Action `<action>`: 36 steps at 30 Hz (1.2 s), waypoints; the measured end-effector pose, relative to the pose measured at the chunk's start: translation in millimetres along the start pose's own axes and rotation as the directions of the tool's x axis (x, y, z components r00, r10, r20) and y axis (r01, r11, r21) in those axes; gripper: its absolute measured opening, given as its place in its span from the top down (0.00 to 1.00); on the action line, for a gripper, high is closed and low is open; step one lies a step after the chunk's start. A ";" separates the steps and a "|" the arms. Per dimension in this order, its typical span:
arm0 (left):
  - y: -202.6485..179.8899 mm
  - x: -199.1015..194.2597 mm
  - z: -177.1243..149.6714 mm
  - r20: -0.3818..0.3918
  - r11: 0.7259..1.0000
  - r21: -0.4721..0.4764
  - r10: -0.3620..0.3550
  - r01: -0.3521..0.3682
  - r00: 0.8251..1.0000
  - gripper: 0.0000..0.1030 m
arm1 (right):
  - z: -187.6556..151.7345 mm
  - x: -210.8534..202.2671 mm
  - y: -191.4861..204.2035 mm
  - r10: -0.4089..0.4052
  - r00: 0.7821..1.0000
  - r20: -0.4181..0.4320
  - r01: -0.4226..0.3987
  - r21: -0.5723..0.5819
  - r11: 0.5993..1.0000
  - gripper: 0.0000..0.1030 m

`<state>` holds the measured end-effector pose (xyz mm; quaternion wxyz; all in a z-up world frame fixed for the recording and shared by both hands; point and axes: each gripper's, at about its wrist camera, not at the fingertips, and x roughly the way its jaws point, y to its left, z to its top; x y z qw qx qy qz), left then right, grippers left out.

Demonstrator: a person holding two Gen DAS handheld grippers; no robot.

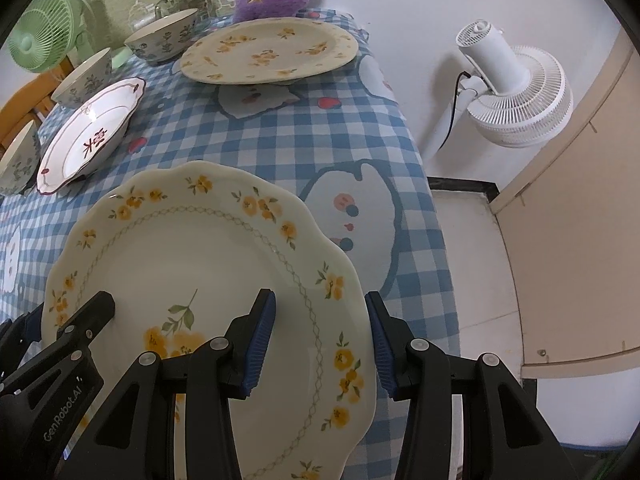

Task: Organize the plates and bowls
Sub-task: 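Lift the yellow-flower plate with both grippers off the cloth, then carry the plate with both grippers toward the smaller yellow-flower plate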

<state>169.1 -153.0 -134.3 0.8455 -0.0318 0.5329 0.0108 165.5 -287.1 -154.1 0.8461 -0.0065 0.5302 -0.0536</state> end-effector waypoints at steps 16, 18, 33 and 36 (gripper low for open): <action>-4.0 -11.3 3.5 0.036 0.999 0.033 -0.031 0.030 0.999 0.33 | 0.4 -6.2 12.6 0.007 1.000 0.009 -0.007 -0.042 0.999 0.28; -5.0 -16.2 5.4 0.052 0.999 0.039 -0.031 0.029 0.998 0.26 | 1.5 -8.5 7.3 0.009 1.000 0.009 -0.009 -0.020 1.000 0.28; -5.7 -54.3 25.8 0.147 0.999 0.024 -0.035 0.032 0.989 0.15 | 19.1 -56.7 -4.8 0.020 0.992 0.125 -0.019 -0.011 1.000 0.28; -3.9 -63.4 29.7 0.164 0.999 0.016 -0.034 0.032 0.986 0.12 | 22.9 -66.9 -6.0 0.034 0.989 0.146 -0.031 -0.020 0.999 0.28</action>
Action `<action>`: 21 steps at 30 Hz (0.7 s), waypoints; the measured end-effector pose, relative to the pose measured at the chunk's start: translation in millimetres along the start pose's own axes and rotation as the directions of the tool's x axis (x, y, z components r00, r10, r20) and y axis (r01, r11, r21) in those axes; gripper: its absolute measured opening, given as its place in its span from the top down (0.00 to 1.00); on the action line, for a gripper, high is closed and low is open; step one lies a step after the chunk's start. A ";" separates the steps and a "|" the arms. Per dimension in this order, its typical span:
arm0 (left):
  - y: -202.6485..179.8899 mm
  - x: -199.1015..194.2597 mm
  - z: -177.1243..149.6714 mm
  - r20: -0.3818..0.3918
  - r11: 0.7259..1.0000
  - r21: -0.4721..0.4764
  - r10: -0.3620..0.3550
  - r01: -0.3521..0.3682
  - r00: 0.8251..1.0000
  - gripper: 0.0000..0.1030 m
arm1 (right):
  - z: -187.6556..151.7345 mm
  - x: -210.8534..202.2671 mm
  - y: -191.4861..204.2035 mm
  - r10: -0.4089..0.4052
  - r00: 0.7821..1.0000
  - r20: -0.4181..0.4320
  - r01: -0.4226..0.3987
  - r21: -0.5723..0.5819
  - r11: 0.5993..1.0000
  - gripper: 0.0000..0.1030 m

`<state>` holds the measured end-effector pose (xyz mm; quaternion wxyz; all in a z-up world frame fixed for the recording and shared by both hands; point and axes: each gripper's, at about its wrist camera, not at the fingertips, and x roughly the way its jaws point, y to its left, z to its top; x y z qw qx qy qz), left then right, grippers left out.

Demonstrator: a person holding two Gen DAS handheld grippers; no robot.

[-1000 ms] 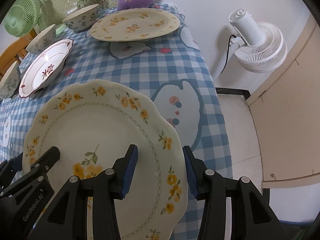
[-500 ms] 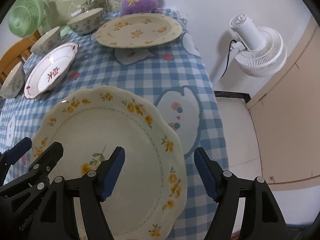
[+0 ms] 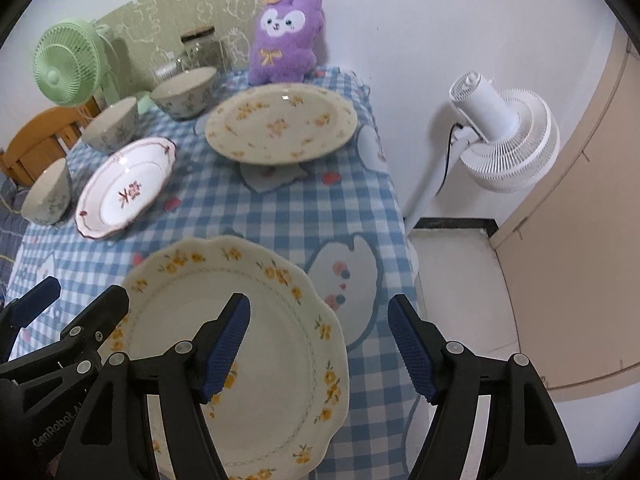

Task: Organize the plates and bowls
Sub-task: 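Carry the plate with both grippers toward the smaller yellow-flower plate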

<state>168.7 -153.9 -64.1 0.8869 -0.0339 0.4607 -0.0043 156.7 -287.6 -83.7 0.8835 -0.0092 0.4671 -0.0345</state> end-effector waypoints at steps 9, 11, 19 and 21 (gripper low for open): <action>1.4 -24.2 21.8 0.047 1.000 -0.003 0.007 -0.007 0.999 0.05 | 18.2 -24.6 1.3 0.037 0.998 0.047 -0.036 -0.015 0.999 0.27; 1.0 -32.7 31.3 0.063 1.000 -0.006 0.008 -0.007 0.998 0.05 | 23.8 -29.0 0.4 0.044 0.998 0.051 -0.043 -0.008 0.999 0.27; -4.1 -58.1 62.1 0.087 1.000 -0.014 -0.003 0.005 0.996 0.01 | 50.9 -47.1 -3.3 0.029 0.997 0.078 -0.029 0.008 1.000 0.27; -3.4 -61.7 66.9 0.084 1.000 -0.023 -0.016 0.018 0.996 0.01 | 57.2 -52.3 -3.9 0.036 0.995 0.091 -0.036 0.003 0.999 0.27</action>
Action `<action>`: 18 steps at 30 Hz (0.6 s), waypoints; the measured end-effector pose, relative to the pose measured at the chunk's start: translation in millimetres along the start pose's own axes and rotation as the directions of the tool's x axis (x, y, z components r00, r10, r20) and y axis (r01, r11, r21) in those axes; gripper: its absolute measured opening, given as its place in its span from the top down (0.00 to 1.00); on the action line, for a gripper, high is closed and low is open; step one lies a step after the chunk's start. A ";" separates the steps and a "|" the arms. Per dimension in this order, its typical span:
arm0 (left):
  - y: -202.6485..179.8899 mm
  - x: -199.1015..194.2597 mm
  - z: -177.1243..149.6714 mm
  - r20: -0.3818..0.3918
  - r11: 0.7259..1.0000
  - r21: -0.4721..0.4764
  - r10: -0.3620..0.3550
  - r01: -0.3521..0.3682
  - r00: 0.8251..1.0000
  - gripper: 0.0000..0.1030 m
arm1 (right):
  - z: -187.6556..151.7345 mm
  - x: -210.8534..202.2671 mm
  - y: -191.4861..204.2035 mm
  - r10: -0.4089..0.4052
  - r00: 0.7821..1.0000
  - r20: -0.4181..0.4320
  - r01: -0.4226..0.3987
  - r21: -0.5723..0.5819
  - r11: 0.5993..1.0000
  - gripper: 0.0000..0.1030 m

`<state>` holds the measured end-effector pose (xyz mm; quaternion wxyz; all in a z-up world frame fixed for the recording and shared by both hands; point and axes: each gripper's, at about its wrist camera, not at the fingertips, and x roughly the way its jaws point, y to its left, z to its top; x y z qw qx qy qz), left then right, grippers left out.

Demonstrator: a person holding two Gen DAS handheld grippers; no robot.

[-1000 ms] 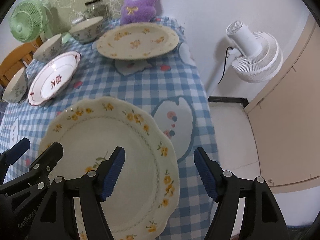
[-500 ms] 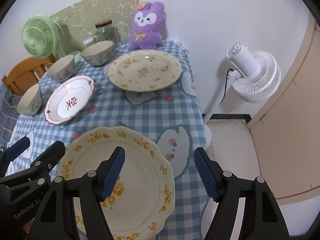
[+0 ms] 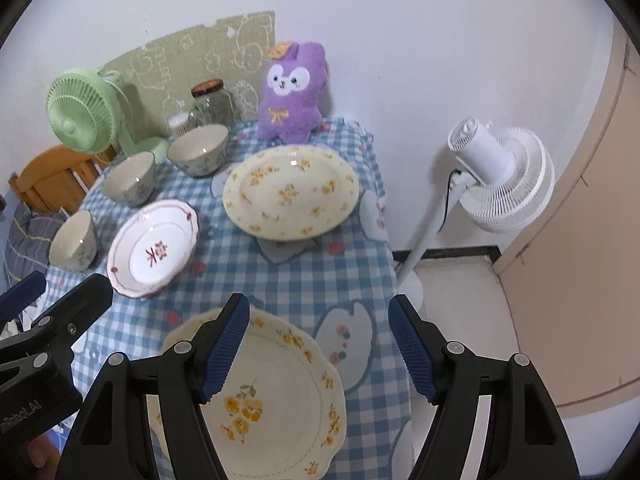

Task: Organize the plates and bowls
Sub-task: 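Carry the plate with both grippers toward the smaller yellow-flower plate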

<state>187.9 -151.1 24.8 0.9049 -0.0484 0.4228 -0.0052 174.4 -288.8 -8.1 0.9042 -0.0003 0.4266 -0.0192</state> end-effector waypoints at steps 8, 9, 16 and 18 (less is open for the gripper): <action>-5.7 -6.7 23.6 0.030 1.000 0.015 0.015 -0.015 0.999 0.01 | 42.5 -22.4 -0.5 -0.035 0.995 0.096 0.038 -0.029 0.999 0.27; -6.3 -6.5 26.8 0.032 1.000 0.013 0.018 -0.019 0.999 0.01 | 46.8 -24.0 -0.7 -0.027 0.994 0.105 0.031 -0.033 0.999 0.27; -12.1 -1.5 51.2 0.066 0.999 -0.004 0.039 -0.039 0.997 0.01 | 74.1 -20.2 -6.2 -0.024 0.991 0.133 0.031 -0.048 0.998 0.27; -14.2 0.3 56.7 0.073 0.999 0.006 0.045 -0.046 0.996 0.01 | 80.2 -17.0 -7.9 -0.022 0.990 0.137 0.029 -0.048 0.998 0.27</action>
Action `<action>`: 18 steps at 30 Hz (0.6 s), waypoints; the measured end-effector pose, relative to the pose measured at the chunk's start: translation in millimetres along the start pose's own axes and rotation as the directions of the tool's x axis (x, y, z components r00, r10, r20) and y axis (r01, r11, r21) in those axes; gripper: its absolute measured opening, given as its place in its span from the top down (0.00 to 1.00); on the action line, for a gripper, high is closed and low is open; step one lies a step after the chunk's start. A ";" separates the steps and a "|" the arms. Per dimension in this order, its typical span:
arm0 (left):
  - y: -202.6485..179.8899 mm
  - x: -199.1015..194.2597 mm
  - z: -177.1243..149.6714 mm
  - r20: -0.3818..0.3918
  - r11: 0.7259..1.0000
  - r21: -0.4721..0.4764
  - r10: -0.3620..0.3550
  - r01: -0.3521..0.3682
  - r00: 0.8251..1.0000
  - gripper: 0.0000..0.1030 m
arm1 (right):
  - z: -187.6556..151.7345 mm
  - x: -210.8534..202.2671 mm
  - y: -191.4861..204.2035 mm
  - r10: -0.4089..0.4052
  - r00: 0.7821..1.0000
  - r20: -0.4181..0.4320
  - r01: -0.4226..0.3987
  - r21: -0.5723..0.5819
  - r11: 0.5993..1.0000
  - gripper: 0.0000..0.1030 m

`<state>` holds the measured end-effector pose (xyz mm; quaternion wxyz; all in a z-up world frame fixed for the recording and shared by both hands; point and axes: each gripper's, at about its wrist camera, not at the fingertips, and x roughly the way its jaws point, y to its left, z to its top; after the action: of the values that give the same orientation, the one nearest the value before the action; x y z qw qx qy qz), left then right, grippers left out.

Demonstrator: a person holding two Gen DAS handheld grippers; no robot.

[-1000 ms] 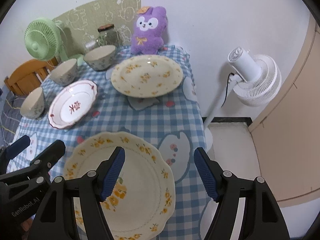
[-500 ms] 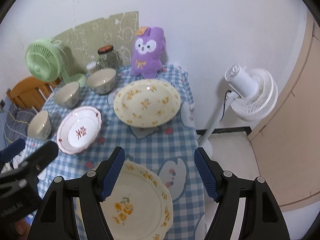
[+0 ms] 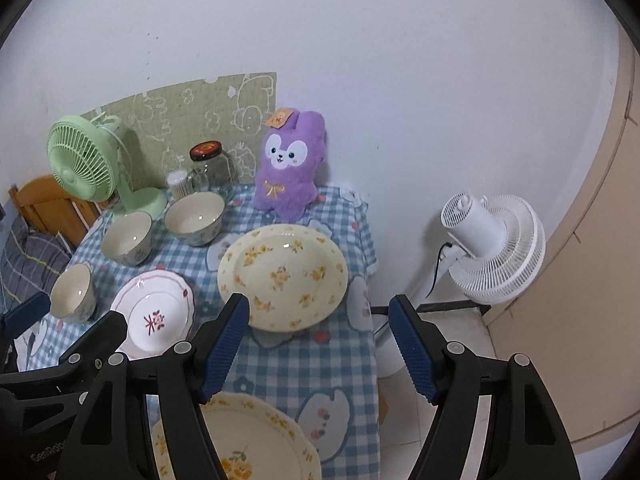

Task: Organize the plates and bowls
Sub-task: 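Carry the plate with both grippers toward the smaller yellow-flower plate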

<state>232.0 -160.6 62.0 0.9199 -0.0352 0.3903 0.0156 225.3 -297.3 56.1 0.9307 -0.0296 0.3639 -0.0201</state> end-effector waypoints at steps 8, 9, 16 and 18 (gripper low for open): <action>-8.5 14.5 27.4 0.027 1.000 0.013 0.008 -0.009 1.000 0.01 | 24.0 14.1 -8.9 0.006 1.000 0.016 -0.007 0.025 1.000 0.27; -9.3 17.3 30.3 0.027 1.000 0.012 0.007 -0.007 1.000 0.01 | 27.3 16.2 -10.1 0.008 1.000 0.017 -0.009 0.026 1.000 0.27; -14.0 42.4 47.1 0.026 1.000 0.021 0.002 -0.002 1.000 0.01 | 42.8 40.9 -15.5 0.017 1.000 0.003 -0.018 0.029 0.999 0.24; -15.3 52.1 50.7 0.024 1.000 0.030 0.003 -0.004 1.000 0.01 | 45.1 50.8 -17.6 0.010 1.000 0.005 -0.010 0.030 1.000 0.20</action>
<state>305.5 -171.8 60.5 0.9249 -0.0206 0.3795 0.0119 292.9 -316.1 56.1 0.9321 -0.0139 0.3612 -0.0206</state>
